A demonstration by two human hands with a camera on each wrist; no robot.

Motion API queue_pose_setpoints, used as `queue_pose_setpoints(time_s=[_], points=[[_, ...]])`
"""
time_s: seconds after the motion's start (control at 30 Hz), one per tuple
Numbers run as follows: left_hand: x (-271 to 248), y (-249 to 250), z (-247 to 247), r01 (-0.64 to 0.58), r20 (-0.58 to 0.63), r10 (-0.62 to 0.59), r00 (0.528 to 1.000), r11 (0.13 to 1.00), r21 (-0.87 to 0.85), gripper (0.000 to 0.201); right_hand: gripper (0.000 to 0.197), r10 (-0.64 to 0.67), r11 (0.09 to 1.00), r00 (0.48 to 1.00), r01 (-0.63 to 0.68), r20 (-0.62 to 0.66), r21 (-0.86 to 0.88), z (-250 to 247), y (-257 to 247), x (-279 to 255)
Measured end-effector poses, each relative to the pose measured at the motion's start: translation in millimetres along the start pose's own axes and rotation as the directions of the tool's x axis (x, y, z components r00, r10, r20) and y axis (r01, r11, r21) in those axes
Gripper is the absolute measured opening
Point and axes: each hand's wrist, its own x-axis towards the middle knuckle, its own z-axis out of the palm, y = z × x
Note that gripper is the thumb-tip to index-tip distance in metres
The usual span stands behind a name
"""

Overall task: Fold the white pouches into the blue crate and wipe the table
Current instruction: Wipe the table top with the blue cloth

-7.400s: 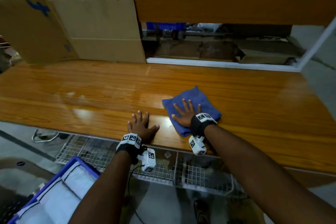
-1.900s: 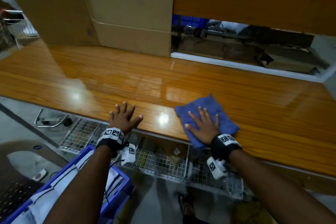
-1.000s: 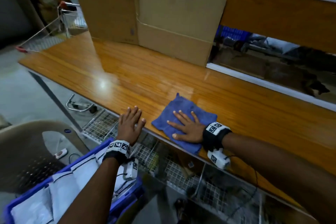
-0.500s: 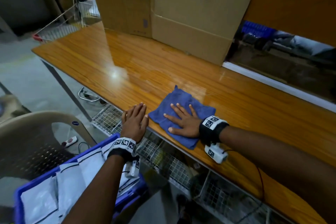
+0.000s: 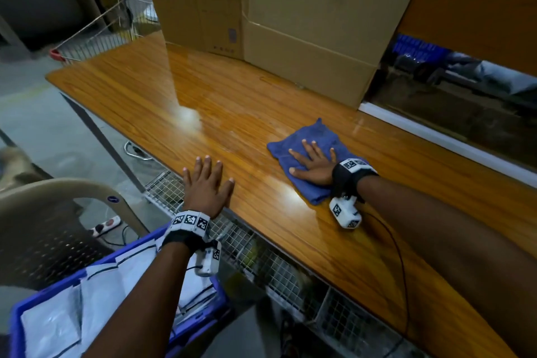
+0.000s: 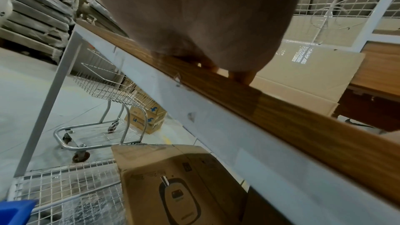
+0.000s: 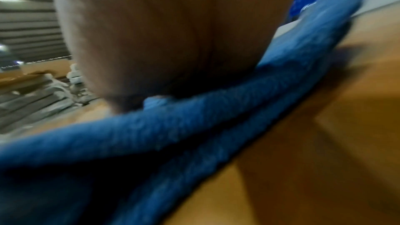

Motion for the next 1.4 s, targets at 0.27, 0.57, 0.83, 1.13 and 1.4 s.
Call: queue_pose_setpoints(time_s=[0.27, 0.57, 0.83, 1.13, 1.4], points=[[13, -5, 1, -0.012, -0.022, 0.011, 1.000, 1.000, -0.016, 0.083, 0.081, 0.155, 0.968, 0.983, -0.170, 0.094, 0.187, -55, 86, 57], [21, -21, -1, -0.029, -0.176, 0.030, 0.984, 1.000, 0.008, 0.081, 0.080, 0.165, 0.962, 0.986, -0.163, 0.012, 0.217, -93, 40, 137], [39, -42, -6, -0.033, -0.208, 0.049, 0.977, 0.996, 0.077, 0.079, 0.069, -0.042, 0.995, 0.999, 0.041, 0.015, 0.089, -111, -2, 150], [37, -42, -6, -0.048, -0.279, 0.057, 0.959, 0.998, 0.037, 0.072, 0.075, 0.022, 0.991, 0.999, -0.016, -0.043, 0.136, -112, -41, 188], [36, -50, -6, -0.101, -0.235, 0.095, 0.967, 0.995, -0.016, 0.074, 0.071, -0.076, 0.996, 0.997, 0.077, -0.005, 0.043, -62, -74, 120]])
